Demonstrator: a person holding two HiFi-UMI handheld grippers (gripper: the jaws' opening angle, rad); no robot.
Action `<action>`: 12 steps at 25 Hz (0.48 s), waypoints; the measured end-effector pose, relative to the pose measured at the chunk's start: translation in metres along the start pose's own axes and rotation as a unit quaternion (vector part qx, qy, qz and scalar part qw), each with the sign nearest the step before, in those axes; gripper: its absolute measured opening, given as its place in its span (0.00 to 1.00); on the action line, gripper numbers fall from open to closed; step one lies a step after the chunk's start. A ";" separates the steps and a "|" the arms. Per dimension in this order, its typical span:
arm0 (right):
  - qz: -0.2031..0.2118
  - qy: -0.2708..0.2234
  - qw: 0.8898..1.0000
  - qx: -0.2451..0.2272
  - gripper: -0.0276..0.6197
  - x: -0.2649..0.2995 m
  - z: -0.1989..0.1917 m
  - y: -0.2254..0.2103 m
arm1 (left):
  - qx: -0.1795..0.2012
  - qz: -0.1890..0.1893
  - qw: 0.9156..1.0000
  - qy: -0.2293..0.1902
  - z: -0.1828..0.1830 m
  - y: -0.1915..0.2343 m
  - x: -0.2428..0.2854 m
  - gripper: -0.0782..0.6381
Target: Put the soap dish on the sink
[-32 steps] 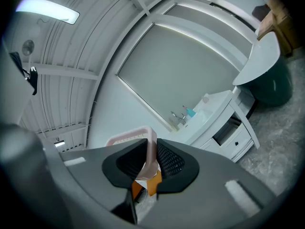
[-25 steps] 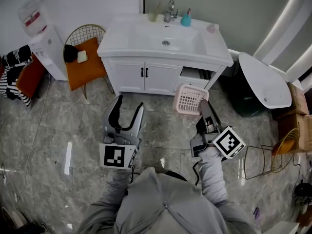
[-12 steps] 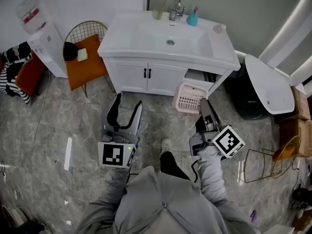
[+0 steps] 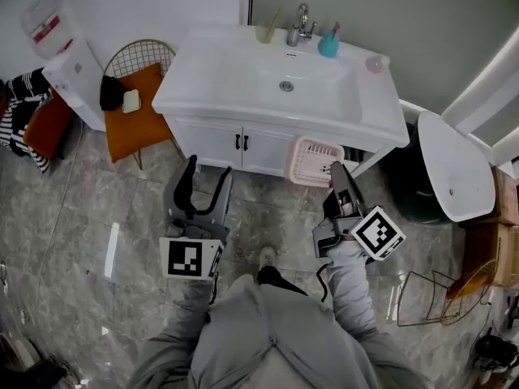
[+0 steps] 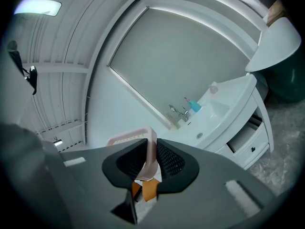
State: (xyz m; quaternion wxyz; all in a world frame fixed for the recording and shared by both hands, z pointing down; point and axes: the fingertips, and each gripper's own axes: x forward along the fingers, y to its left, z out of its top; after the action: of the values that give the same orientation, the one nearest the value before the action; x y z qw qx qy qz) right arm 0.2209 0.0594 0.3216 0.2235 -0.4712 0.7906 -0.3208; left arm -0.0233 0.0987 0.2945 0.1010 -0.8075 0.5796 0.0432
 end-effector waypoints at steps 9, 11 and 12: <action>0.023 0.036 0.999 -0.001 0.14 0.086 0.038 -0.045 | 0.008 0.043 0.999 0.001 -0.014 0.010 0.082 0.50; 0.011 0.043 0.999 0.007 0.14 0.100 0.039 -0.058 | 0.011 0.051 0.999 0.004 -0.018 0.014 0.092 0.50; 0.009 0.046 0.999 0.010 0.14 0.106 0.039 -0.063 | 0.013 0.055 0.998 0.006 -0.020 0.016 0.096 0.50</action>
State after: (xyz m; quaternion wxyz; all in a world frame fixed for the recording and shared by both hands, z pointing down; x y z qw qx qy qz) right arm 0.2361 -0.0688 0.3346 0.1946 -0.4465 0.8008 -0.3484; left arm -0.0081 0.0003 0.2941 0.1054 -0.7732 0.6243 0.0362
